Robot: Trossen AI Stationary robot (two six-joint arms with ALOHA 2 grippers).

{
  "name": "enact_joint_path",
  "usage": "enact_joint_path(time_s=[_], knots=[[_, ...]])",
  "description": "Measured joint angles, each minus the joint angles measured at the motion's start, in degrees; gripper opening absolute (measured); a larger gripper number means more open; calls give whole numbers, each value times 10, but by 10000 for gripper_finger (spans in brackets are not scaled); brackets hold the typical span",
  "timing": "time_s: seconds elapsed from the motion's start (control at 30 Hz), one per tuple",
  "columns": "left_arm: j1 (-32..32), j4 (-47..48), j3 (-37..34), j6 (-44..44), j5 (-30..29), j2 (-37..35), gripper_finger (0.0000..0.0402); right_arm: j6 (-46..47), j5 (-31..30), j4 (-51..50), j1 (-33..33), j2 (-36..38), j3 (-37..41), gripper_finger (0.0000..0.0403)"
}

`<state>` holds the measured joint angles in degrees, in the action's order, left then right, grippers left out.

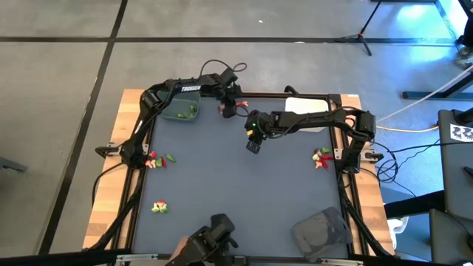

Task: Sort produce into baskets
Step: Put the red chili pepper into the white bin

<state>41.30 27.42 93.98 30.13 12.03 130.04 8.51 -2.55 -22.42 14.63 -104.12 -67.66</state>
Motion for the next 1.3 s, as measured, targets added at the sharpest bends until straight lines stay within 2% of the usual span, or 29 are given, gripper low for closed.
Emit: enact_joint_path(time_s=[0.17,0.23,0.47,0.83,1.0,1.13,1.3], knots=[[0,2,0,54,1,0,23,1,0,-1,0,0,0,140],[0,2,0,63,1,0,11,1,0,-1,0,0,0,140],[-3,11,-3,62,-7,-12,16,4,-6,-2,0,0,0,140],[-18,56,-4,46,-1,-89,15,15,-21,-56,0,29,0,142],[-32,69,-8,30,21,-124,10,-12,-40,-102,0,48,0,181],[-50,77,-9,17,31,-144,9,-2,-19,-129,0,52,0,224],[-80,72,-9,16,53,-152,8,-52,-18,-137,-8,91,8,243]])
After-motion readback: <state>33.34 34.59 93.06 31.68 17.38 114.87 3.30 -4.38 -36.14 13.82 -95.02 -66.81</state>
